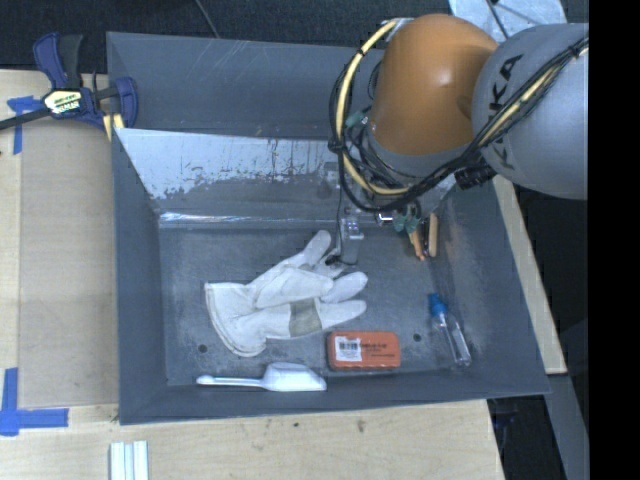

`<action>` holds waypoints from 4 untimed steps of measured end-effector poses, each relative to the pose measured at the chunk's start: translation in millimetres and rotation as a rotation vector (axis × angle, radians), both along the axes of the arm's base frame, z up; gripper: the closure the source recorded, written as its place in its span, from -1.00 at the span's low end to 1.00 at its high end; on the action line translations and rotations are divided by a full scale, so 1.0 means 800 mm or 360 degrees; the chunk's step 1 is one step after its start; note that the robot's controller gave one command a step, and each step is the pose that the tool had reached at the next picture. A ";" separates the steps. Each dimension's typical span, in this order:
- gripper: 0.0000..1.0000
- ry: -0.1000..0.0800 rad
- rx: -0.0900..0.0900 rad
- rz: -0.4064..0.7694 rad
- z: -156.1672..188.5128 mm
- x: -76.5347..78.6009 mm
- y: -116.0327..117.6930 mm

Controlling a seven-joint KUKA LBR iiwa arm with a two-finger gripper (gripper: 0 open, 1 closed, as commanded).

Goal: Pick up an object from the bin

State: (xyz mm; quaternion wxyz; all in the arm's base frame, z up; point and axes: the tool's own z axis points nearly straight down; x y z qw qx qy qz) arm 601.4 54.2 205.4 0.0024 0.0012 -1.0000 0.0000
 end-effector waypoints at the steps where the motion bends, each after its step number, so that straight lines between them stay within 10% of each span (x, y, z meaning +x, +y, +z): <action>1: -1.00 -0.0014 0.0001 -0.0002 0.006 0.002 0.000; 3: -1.00 -0.0018 0.0001 0.0088 -0.121 -0.015 0.010; 4: 1.00 -0.0015 0.0002 0.0193 -0.167 -0.014 0.027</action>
Offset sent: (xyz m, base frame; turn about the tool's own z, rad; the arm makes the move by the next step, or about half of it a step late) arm -0.0067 0.0142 -0.0897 0.0005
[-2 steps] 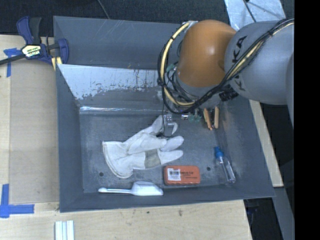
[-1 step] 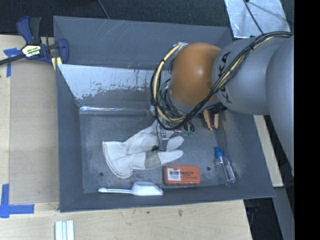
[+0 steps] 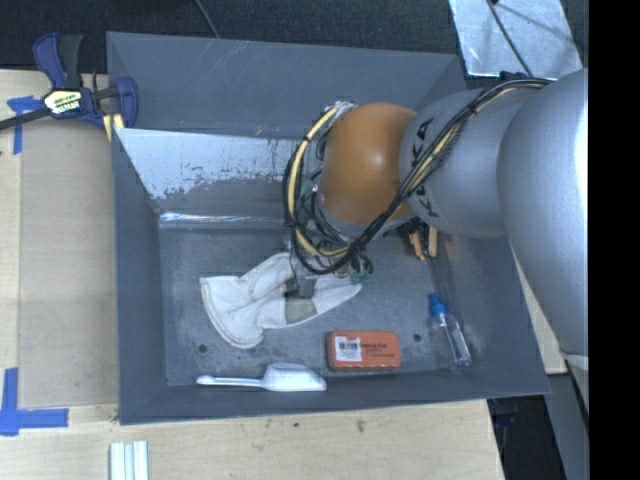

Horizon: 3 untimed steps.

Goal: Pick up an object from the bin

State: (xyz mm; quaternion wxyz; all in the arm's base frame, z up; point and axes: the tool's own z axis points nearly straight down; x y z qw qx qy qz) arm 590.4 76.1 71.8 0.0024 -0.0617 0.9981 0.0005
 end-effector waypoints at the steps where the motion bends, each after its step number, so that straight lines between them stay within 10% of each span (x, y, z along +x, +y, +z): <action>1: 1.00 0.0000 0.0000 0.0000 0.000 0.000 0.000; 2: 1.00 -0.0005 0.0002 0.0064 0.001 -0.009 -0.012; 3: 1.00 0.0001 -0.0002 0.0120 0.166 0.011 0.013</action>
Offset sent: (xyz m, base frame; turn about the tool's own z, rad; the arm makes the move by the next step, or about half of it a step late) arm -0.0224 -0.0315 -0.0018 -0.1043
